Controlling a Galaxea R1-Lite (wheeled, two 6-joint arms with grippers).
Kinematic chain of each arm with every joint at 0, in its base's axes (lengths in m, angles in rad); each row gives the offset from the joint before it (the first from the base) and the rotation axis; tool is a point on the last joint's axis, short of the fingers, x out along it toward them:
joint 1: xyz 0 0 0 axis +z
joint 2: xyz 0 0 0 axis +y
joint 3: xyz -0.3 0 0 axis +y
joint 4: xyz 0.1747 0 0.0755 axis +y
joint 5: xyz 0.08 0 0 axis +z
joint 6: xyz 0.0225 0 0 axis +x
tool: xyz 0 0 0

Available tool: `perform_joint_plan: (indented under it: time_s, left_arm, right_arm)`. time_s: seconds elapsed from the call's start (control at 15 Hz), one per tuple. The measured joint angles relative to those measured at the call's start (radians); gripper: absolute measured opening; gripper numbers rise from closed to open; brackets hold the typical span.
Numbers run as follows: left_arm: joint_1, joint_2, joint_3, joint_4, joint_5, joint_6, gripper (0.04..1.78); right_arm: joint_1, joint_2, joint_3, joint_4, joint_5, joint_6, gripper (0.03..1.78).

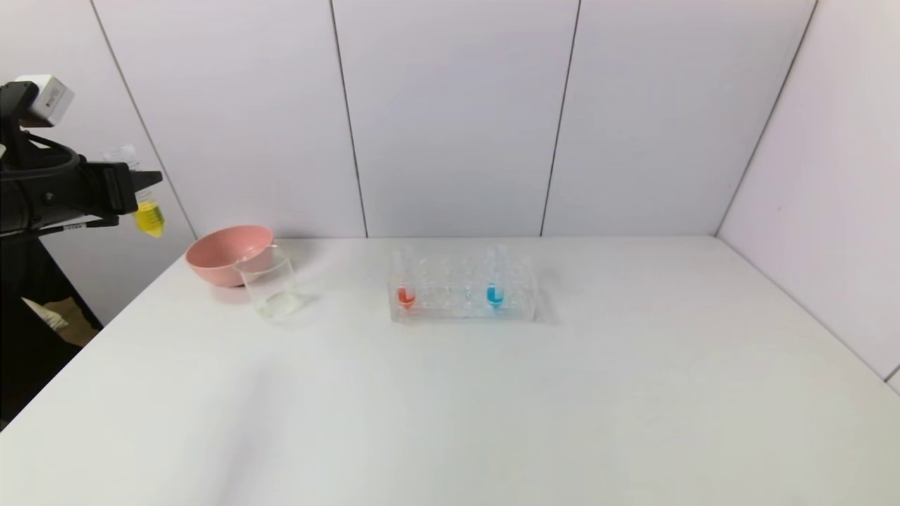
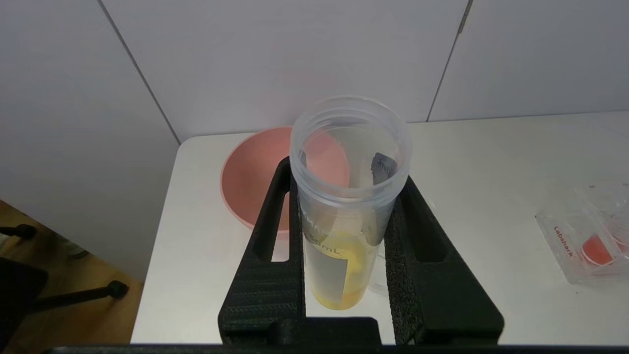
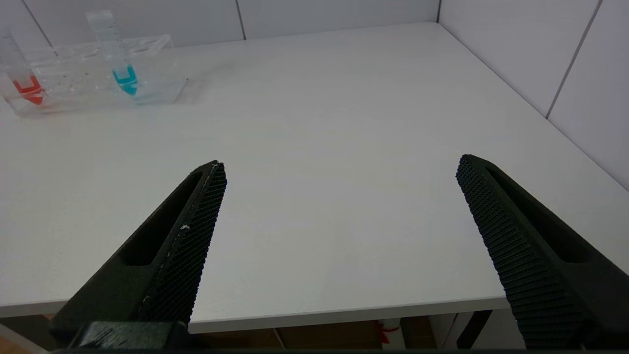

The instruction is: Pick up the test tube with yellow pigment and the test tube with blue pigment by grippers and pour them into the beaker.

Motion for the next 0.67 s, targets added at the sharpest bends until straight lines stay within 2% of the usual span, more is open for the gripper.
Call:
perform_joint_plan:
  time_s: [0.67]
  left_arm:
    - [0.009,0.023,-0.003,-0.003,-0.003,0.007,0.47]
  right_arm:
    - [0.0,0.0,0.0,0.0,0.0,0.0,1.71]
